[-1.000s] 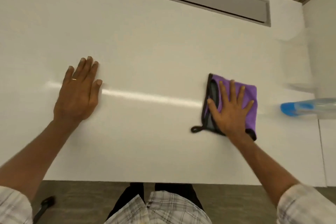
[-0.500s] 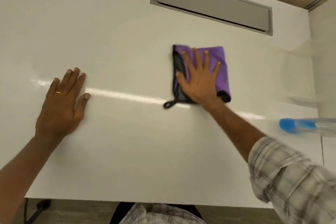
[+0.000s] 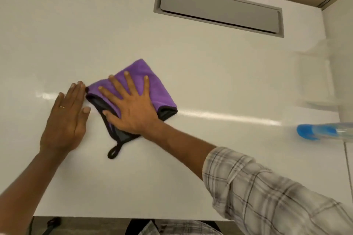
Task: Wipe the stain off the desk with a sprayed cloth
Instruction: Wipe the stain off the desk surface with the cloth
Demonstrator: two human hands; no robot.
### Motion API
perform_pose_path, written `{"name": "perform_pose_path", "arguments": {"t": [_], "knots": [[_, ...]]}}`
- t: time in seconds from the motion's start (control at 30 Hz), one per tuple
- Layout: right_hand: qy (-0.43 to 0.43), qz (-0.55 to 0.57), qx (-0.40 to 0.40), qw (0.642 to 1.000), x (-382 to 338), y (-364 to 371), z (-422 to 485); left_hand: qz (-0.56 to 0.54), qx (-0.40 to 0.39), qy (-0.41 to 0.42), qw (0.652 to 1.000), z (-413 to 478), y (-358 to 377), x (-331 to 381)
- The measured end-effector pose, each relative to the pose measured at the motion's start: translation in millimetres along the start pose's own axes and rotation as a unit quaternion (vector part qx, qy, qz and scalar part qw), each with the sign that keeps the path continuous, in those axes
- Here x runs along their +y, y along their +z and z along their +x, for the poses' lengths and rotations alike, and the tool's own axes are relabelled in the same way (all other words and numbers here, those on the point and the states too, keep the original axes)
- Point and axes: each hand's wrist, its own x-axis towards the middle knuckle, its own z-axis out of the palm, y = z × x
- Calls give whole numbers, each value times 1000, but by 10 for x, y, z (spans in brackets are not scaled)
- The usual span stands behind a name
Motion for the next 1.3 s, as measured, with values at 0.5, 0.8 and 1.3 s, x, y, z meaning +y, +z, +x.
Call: {"name": "perform_pose_path", "arguments": {"t": [0.5,0.8,1.3], "knots": [[444,17,15,896,2558,-395,-434,11,6,31,999,40,-40,62],[340,-10,47,939,949,65,-2279,62,-48,29,997,271,394,-665],[497,13,26,867,2686,-289,-1865,-16,-2,8,1000,119,212,-334]]}}
